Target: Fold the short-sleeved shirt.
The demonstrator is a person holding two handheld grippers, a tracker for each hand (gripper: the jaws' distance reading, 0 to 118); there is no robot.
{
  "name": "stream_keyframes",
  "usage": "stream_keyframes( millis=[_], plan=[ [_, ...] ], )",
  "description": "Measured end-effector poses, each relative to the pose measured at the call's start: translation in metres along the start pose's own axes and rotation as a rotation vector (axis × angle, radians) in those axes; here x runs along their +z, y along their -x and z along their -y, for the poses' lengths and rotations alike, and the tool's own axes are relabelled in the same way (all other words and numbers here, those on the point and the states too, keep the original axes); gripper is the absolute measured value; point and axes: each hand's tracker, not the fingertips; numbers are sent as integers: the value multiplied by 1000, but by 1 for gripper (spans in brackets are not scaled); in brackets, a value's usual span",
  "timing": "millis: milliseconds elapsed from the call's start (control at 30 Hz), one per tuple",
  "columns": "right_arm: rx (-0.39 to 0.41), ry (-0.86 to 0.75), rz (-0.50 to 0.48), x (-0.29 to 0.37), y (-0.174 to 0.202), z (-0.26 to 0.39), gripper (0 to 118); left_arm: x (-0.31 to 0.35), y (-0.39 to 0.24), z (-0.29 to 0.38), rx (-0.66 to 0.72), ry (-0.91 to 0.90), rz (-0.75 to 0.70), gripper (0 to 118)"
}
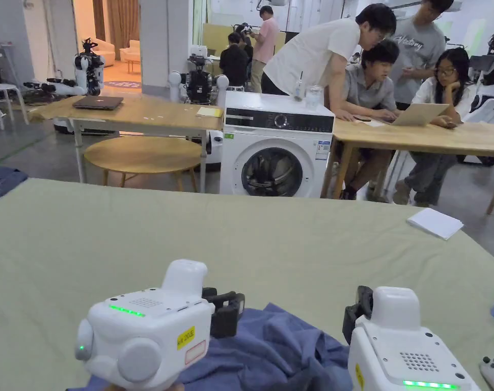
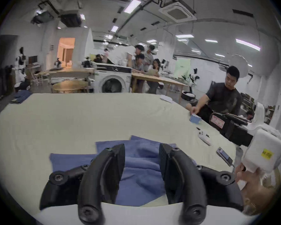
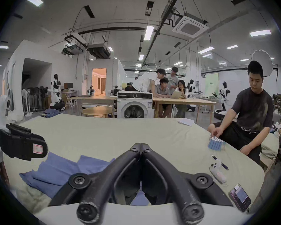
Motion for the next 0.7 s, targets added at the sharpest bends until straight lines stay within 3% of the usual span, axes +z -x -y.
stream_keyframes(
  millis=[133,233,467,600,700],
  plan=[
    [-5,-3,-29,-2,14,1,0,27,29,18,7,5,-128,40],
    [-15,2,-46,-3,23,4,0,35,45,35,-2,47,-213,0],
    [-22,35,-76,-12,40,14,0,37,74,60,24,105,-321,0],
    [-14,53,-91,-18,45,14,0,19,113,44,165,153,-333,0],
    [-4,63,-100,-23,46,14,0,-11,150,24,192,226,-336,0]
  ],
)
